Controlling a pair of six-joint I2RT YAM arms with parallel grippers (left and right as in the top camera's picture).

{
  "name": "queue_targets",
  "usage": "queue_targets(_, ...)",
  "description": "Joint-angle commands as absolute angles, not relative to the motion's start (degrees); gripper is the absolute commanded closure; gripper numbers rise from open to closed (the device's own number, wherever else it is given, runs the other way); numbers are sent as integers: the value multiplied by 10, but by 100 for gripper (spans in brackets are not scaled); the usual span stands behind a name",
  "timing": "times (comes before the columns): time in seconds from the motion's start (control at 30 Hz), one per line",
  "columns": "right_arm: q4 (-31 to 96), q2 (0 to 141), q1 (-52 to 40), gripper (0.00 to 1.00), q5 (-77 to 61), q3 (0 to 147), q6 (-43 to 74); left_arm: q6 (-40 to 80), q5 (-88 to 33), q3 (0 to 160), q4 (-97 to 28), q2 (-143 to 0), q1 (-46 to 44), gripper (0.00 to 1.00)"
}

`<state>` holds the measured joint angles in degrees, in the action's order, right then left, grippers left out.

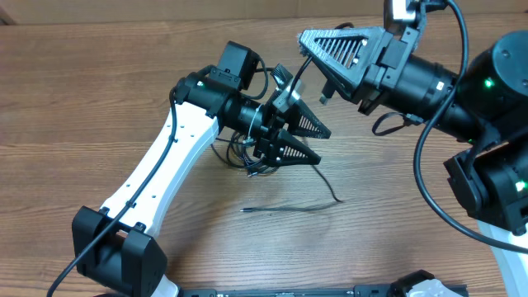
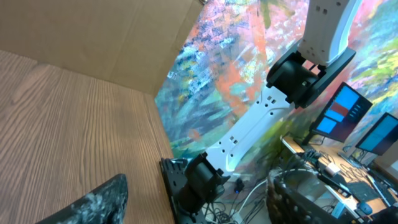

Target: Untangle cables

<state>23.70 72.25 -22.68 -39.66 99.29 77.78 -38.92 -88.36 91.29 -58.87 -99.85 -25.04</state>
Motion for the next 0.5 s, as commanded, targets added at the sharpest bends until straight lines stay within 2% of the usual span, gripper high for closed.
queue_targets(0.0,230,718,-224,96,-421,995,813,-361,-905,921,-580,-991,-252,35)
queue_targets(0.13,230,718,-224,96,-414,995,818,-339,-905,921,-582,-991,-252,48)
queue_targets(0.3,232,718,-223,96,-375,995,815,-326,-905,921,-582,-991,-252,49)
queue_targets(0.47,240,718,-178,96,-374,995,806,-284,-905,921,-582,-991,-251,52)
